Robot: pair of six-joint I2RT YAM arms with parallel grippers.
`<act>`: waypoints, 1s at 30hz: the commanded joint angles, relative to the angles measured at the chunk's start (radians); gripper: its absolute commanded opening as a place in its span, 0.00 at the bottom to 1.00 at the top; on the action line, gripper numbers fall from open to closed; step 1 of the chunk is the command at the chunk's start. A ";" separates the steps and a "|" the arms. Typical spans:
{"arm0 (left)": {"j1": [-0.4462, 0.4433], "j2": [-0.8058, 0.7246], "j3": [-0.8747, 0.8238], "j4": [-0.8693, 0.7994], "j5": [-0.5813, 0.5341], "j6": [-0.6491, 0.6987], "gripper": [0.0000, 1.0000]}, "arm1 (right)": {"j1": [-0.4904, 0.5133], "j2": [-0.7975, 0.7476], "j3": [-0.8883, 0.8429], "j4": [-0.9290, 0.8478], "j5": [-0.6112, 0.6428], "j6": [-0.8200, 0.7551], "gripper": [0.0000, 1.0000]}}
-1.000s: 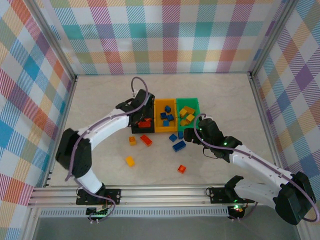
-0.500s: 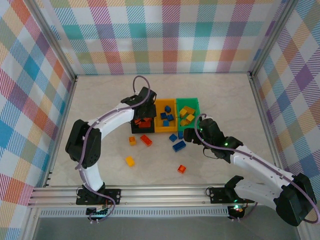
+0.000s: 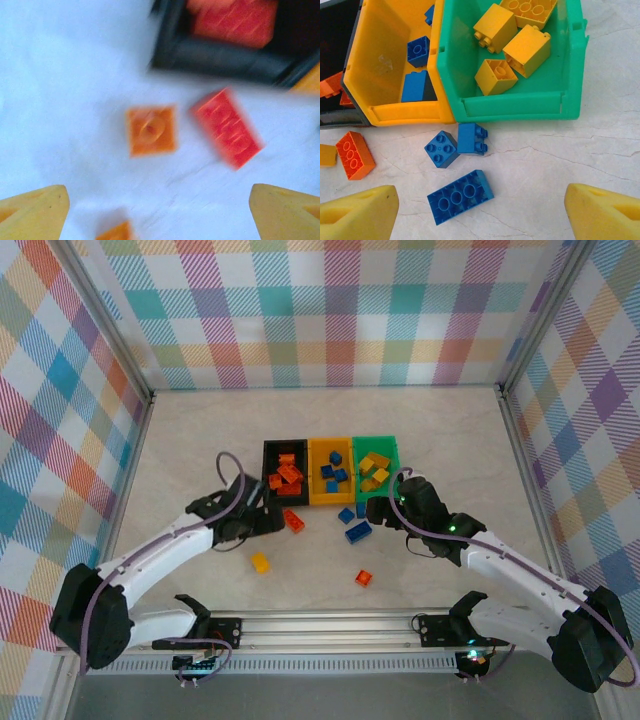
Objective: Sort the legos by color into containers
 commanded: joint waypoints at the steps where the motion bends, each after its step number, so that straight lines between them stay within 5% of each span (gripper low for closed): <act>1: -0.003 -0.036 -0.068 -0.039 0.059 -0.063 0.93 | -0.007 0.000 0.006 0.022 -0.016 0.007 0.86; 9: -0.064 0.036 -0.156 0.023 0.091 -0.103 0.78 | -0.007 -0.014 -0.001 0.011 -0.006 0.005 0.86; 21: -0.088 0.067 -0.150 0.069 0.088 -0.106 0.35 | -0.008 -0.020 -0.007 0.010 0.008 0.005 0.86; 30: -0.141 0.175 0.170 0.066 0.096 -0.058 0.24 | -0.012 -0.035 -0.011 -0.008 0.067 0.022 0.87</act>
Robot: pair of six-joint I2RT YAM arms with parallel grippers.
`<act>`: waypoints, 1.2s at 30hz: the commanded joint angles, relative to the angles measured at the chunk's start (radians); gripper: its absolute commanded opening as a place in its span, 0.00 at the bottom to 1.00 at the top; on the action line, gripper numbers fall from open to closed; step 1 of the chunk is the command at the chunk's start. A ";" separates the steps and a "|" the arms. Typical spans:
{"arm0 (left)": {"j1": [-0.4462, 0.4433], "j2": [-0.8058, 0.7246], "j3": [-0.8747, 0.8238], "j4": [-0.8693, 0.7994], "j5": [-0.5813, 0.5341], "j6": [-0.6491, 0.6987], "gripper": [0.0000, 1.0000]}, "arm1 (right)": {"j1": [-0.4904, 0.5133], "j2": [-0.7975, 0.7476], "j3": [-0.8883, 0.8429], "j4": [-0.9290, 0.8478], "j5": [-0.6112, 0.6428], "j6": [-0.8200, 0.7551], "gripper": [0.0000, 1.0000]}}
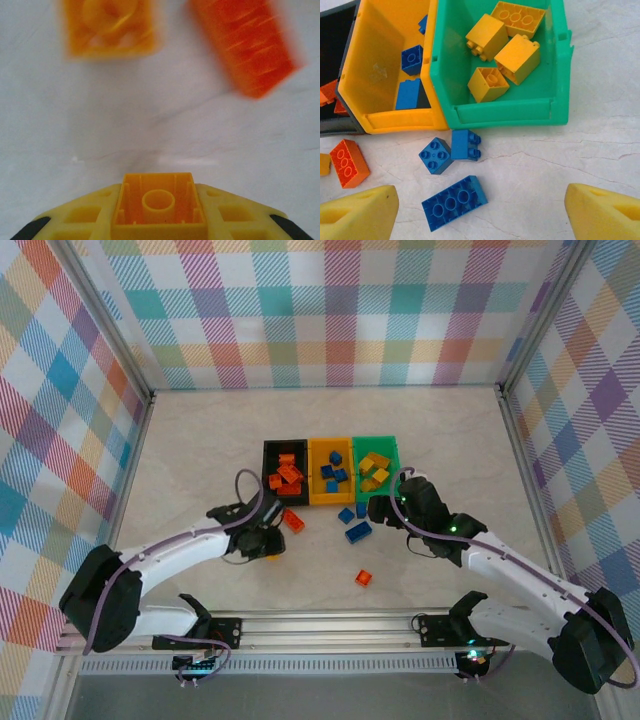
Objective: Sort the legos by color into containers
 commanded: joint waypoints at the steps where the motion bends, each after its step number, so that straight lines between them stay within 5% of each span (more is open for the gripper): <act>1: -0.010 0.076 0.188 0.032 0.016 0.054 0.24 | -0.010 -0.021 -0.014 -0.004 0.026 0.020 0.87; 8: -0.031 0.387 0.621 0.039 0.050 0.131 0.24 | -0.012 -0.034 -0.022 -0.018 0.024 0.026 0.87; 19: -0.073 0.840 1.245 -0.174 0.008 0.212 0.23 | -0.017 -0.041 -0.029 -0.024 0.023 0.026 0.87; 22: -0.073 0.918 1.351 -0.229 -0.011 0.221 0.30 | -0.017 -0.045 -0.032 -0.028 0.022 0.024 0.87; 26: -0.073 0.966 1.433 -0.259 -0.019 0.221 0.50 | -0.019 -0.049 -0.035 -0.027 0.019 0.020 0.87; 36: -0.073 0.804 1.357 -0.202 -0.048 0.215 0.72 | -0.019 0.026 -0.028 0.030 -0.101 -0.053 0.88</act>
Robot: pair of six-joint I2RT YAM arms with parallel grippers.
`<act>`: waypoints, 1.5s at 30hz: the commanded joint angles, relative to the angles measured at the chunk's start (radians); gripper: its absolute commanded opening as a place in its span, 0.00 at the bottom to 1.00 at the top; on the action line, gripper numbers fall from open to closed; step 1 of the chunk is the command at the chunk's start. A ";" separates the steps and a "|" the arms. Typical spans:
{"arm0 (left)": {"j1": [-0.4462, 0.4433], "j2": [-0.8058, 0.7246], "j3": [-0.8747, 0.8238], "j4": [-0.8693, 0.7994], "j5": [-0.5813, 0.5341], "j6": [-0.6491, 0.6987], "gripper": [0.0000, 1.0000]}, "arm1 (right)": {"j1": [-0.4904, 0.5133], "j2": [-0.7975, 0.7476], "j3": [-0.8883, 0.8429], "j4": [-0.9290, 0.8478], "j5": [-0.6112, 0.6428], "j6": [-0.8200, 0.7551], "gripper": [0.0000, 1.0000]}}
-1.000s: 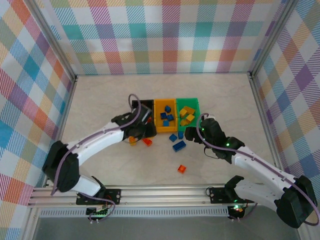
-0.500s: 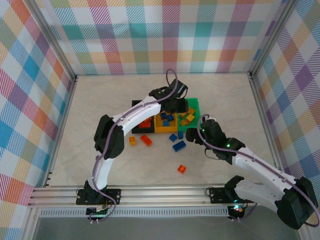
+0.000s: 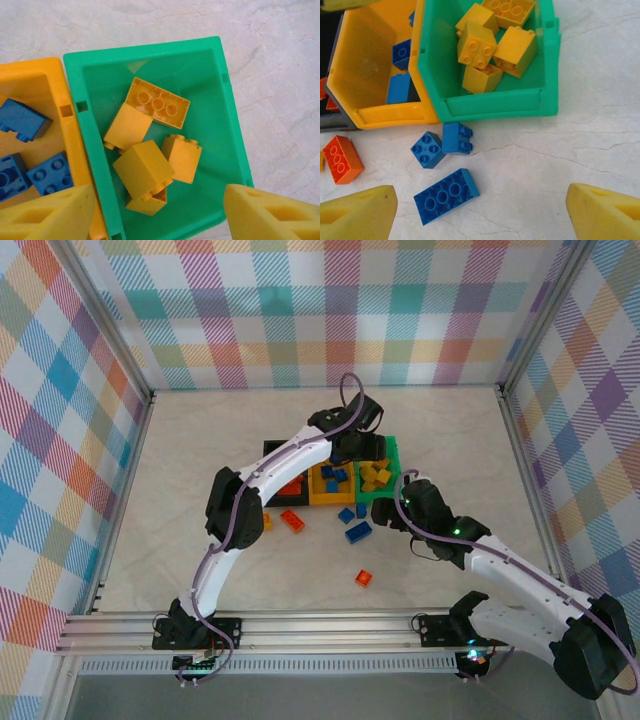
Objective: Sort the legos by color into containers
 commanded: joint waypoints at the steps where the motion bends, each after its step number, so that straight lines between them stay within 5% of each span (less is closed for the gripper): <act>1: -0.002 -0.194 -0.094 0.041 -0.028 0.000 0.76 | -0.004 0.072 0.005 0.045 -0.095 -0.055 0.88; 8: 0.000 -0.561 -0.543 0.179 -0.047 -0.009 1.00 | 0.056 0.311 0.084 0.079 -0.147 -0.119 0.88; 20: 0.037 -1.119 -1.251 0.255 -0.084 -0.157 1.00 | 0.130 0.593 0.240 -0.004 -0.082 -0.186 0.92; 27: 0.078 -1.273 -1.395 0.227 -0.109 -0.196 1.00 | 0.168 0.679 0.273 -0.039 -0.050 -0.196 0.86; 35: 0.118 -1.325 -1.462 0.212 -0.095 -0.197 1.00 | 0.192 0.603 0.257 -0.023 -0.068 -0.202 0.63; 41: 0.126 -1.358 -1.521 0.229 -0.088 -0.215 1.00 | 0.198 0.466 0.335 -0.065 -0.093 -0.220 0.61; 45: 0.127 -1.396 -1.566 0.245 -0.079 -0.239 1.00 | 0.176 0.517 0.478 -0.094 -0.088 -0.238 0.61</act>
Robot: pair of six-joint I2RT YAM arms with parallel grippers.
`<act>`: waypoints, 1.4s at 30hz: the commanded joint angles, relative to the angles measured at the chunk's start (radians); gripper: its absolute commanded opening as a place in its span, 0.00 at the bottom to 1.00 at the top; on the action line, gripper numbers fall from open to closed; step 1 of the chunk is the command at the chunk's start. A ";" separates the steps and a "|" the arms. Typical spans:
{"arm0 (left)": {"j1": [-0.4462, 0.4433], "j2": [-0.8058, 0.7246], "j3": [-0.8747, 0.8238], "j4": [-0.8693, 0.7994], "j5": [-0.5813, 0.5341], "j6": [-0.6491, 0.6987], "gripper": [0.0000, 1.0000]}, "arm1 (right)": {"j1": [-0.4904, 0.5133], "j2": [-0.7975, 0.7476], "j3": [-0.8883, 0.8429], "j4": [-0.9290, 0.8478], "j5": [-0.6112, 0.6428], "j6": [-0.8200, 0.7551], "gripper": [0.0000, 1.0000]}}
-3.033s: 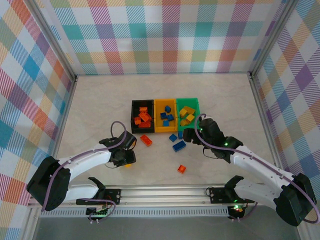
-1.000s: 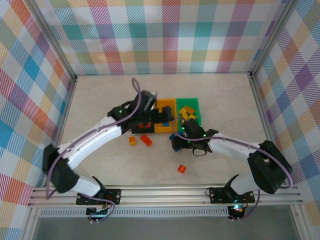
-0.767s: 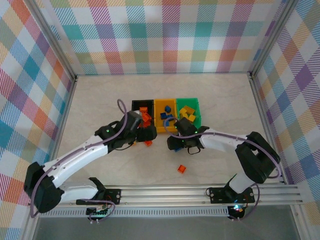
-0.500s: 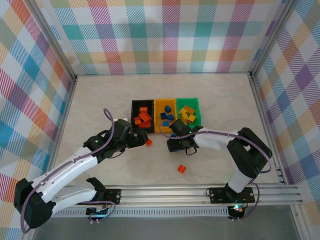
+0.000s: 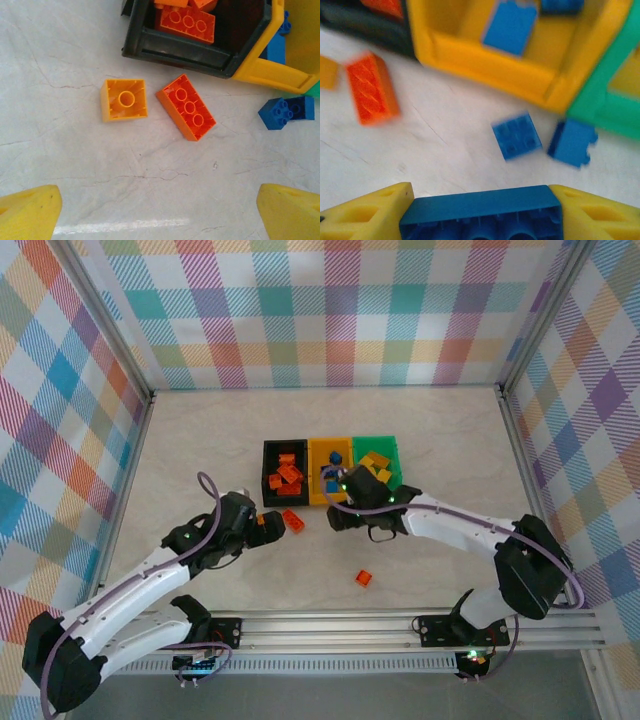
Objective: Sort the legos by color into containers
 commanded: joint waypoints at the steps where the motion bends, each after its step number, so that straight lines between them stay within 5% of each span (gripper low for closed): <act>1: 0.011 -0.041 -0.035 0.009 0.013 -0.033 1.00 | -0.023 0.050 0.124 -0.015 -0.004 -0.025 0.61; 13: 0.013 -0.130 -0.055 -0.051 0.028 -0.052 1.00 | -0.123 0.416 0.530 -0.093 0.091 -0.001 0.63; 21: 0.013 -0.150 -0.049 -0.055 0.037 -0.050 1.00 | -0.132 0.434 0.587 -0.126 0.093 -0.004 0.87; 30: 0.015 -0.144 -0.011 -0.061 0.040 -0.026 1.00 | -0.106 0.164 0.315 -0.099 0.024 0.013 0.87; 42: 0.030 -0.107 -0.016 -0.024 0.062 -0.014 1.00 | 0.113 -0.158 -0.172 -0.264 -0.094 0.115 0.84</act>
